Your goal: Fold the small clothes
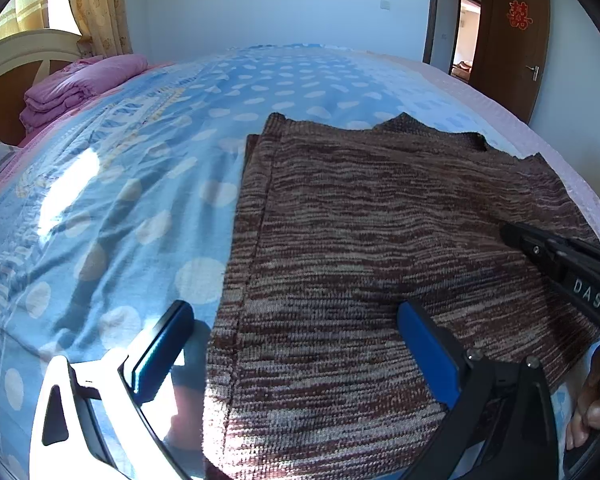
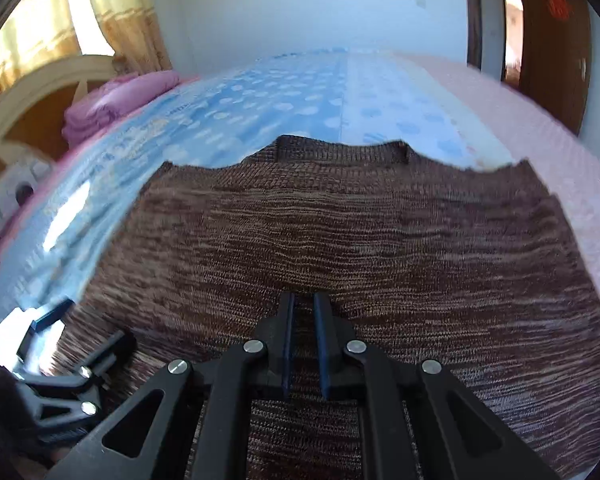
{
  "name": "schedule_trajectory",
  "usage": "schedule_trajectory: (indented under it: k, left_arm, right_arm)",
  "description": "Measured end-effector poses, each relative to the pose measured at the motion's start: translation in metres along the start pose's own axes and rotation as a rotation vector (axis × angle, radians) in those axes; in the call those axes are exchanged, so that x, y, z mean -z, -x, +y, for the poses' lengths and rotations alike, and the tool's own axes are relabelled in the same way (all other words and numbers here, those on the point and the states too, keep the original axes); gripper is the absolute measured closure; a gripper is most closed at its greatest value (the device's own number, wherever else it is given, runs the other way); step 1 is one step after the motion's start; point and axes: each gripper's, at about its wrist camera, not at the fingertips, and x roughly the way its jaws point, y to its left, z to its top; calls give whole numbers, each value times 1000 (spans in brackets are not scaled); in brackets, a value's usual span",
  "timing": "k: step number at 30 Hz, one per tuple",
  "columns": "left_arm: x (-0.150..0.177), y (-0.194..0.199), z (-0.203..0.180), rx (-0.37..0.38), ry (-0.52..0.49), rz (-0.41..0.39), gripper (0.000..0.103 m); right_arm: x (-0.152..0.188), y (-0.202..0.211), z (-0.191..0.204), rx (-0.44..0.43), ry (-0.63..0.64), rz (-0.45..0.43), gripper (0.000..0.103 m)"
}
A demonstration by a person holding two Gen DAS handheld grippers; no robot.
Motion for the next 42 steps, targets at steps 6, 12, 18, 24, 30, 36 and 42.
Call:
schedule_trajectory:
  k: [6, 12, 18, 24, 30, 36, 42]
  left_arm:
    - [0, 1, -3, -23, -11, -7, 0]
    - [1, 2, -6, -43, -23, -15, 0]
    - [1, 3, -8, -67, -35, -22, 0]
    - [5, 18, 5, -57, 51, -29, 0]
    - [45, 54, 55, 73, 374, -67, 2]
    - [64, 74, 47, 180, 447, -50, 28]
    - [66, 65, 25, 280, 501, -21, 30]
  right_arm:
    - [1, 0, -1, 17, 13, -10, 94]
    - [11, 32, -3, -13, -50, -72, 93]
    - [43, 49, 2, -33, -48, -32, 92]
    - [54, 46, -4, -65, -67, -37, 92]
    - [62, 47, -8, -94, -88, -55, 92]
    - [62, 46, -13, -119, -104, -58, 92]
    - [62, 45, -16, -131, -111, -61, 91]
